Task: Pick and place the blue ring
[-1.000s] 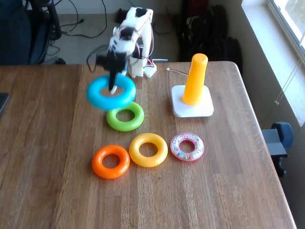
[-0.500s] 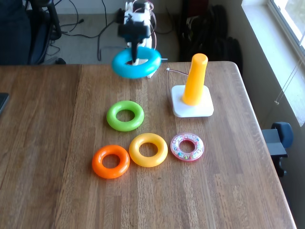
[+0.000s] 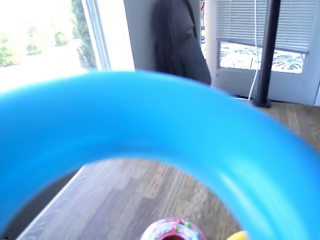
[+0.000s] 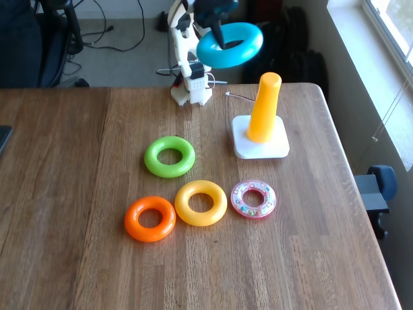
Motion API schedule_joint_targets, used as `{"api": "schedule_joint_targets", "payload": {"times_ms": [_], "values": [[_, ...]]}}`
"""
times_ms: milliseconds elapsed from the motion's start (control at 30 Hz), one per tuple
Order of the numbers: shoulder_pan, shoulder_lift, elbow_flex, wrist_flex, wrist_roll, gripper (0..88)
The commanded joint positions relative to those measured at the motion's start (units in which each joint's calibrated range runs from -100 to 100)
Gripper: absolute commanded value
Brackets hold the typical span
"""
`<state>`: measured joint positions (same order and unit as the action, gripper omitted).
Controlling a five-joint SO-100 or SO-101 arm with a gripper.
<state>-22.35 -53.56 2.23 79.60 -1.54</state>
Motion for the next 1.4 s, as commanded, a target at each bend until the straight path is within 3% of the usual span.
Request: {"api": "schedule_joint_targets", "payload": {"times_ms": [0, 233, 567, 1367], "values": [[-3.71, 8.35, -11.98, 2.5, -0.15, 2.0], [-9.37, 18.61, -19.31, 8.17, -0.88, 2.0], [-18.43, 20.53, -26.73, 15.62, -2.49, 2.0], [-11.18, 20.53, -13.76, 13.52, -2.2, 2.0]]}}
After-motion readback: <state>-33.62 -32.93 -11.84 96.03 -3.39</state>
